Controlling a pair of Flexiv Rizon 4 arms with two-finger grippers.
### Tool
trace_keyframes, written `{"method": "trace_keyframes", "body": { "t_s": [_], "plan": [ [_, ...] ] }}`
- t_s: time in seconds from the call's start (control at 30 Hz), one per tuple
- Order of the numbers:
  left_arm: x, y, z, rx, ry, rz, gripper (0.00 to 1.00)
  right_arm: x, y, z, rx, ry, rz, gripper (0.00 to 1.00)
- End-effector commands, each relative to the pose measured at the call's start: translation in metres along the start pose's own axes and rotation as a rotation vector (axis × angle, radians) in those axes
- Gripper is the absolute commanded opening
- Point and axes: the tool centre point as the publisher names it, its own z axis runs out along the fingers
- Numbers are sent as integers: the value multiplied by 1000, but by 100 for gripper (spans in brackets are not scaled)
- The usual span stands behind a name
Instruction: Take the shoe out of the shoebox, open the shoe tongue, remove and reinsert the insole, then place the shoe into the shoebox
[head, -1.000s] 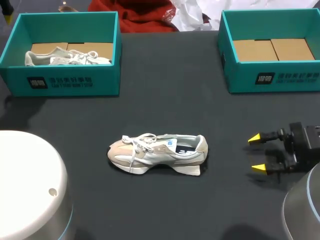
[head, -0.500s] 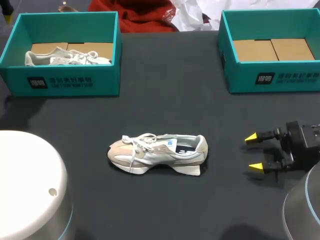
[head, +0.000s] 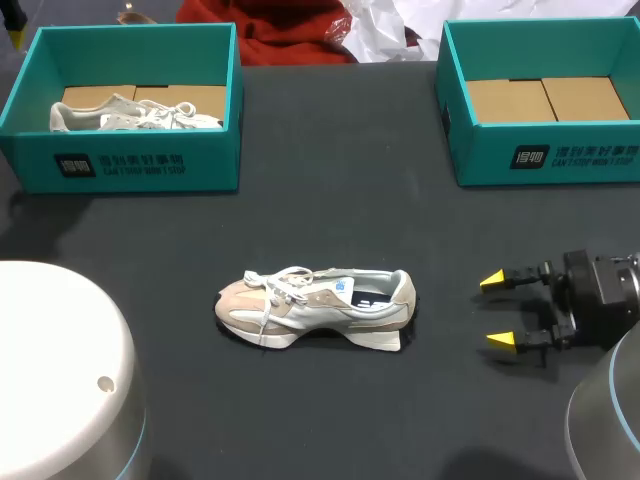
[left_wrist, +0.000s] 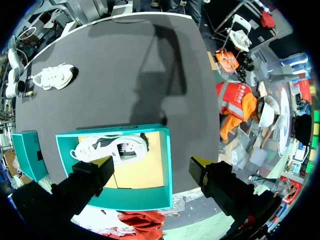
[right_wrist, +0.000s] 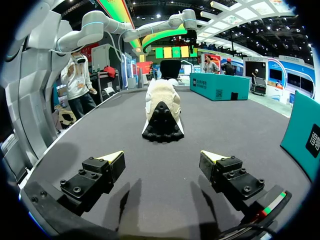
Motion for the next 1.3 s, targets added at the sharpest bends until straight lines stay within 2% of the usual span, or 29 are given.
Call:
{"method": "trace_keyframes", "body": {
  "t_s": [0.03, 0.6, 1.3],
  "plan": [
    [0, -1, 0, -1, 2, 1, 100, 4, 3, 9, -1, -17, -4, 100],
    [0, -1, 0, -1, 2, 1, 100, 9, 14, 35, -4, -45, -5, 100],
    [0, -1, 0, -1, 2, 1, 100, 6, 26, 66, 11, -101, 19, 100]
  ]
}}
